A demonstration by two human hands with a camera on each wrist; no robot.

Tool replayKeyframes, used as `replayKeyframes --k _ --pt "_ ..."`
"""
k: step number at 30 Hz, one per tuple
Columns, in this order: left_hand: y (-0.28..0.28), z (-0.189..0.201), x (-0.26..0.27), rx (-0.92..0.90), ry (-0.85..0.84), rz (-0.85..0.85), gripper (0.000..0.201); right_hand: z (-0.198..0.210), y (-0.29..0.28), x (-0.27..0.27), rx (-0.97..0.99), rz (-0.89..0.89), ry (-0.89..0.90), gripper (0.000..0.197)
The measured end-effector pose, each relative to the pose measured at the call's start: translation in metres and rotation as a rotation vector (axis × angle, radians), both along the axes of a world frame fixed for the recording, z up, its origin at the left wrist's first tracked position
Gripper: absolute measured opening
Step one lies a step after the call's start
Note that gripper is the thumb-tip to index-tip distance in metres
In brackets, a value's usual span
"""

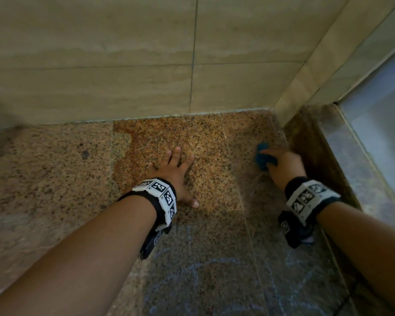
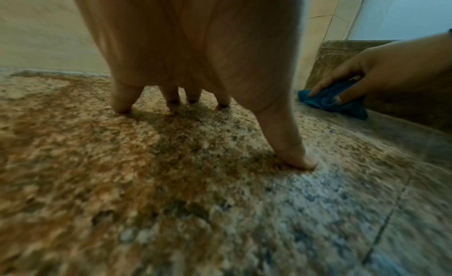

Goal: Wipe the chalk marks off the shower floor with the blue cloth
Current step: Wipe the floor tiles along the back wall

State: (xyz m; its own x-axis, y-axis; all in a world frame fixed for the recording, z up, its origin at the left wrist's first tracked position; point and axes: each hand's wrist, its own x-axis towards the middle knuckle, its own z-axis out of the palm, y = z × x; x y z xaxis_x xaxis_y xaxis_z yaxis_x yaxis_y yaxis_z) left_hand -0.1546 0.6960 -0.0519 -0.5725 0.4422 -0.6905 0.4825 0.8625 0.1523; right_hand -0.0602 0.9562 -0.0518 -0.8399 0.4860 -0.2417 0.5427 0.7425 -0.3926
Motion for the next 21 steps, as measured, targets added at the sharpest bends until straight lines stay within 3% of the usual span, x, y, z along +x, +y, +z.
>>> replayKeyframes --k 2,4,11,13,18,19,21 --pt "0.000 -0.002 0.000 0.005 -0.004 0.001 0.129 -0.005 -0.020 0.012 -0.036 0.191 0.062 0.041" --pt "-0.001 -0.002 0.000 0.003 -0.005 0.002 0.129 -0.007 -0.022 0.016 -0.083 0.263 0.072 0.041" --pt "-0.002 -0.003 0.000 0.002 0.006 0.009 0.129 0.002 0.020 0.002 -0.056 -0.160 0.055 0.038" --pt "-0.002 -0.004 0.000 0.005 0.008 0.010 0.129 0.000 0.011 0.011 -0.059 -0.097 0.055 0.038" --pt "-0.001 -0.004 0.000 0.003 0.011 0.009 0.129 -0.005 -0.014 0.031 -0.059 0.361 0.028 0.040" --pt "-0.001 -0.004 0.000 0.001 0.014 0.010 0.129 -0.004 -0.007 0.029 -0.036 0.356 0.022 0.040" --pt "-0.001 -0.004 0.000 -0.006 0.019 0.007 0.130 0.000 0.008 0.023 -0.003 0.176 0.020 0.040"
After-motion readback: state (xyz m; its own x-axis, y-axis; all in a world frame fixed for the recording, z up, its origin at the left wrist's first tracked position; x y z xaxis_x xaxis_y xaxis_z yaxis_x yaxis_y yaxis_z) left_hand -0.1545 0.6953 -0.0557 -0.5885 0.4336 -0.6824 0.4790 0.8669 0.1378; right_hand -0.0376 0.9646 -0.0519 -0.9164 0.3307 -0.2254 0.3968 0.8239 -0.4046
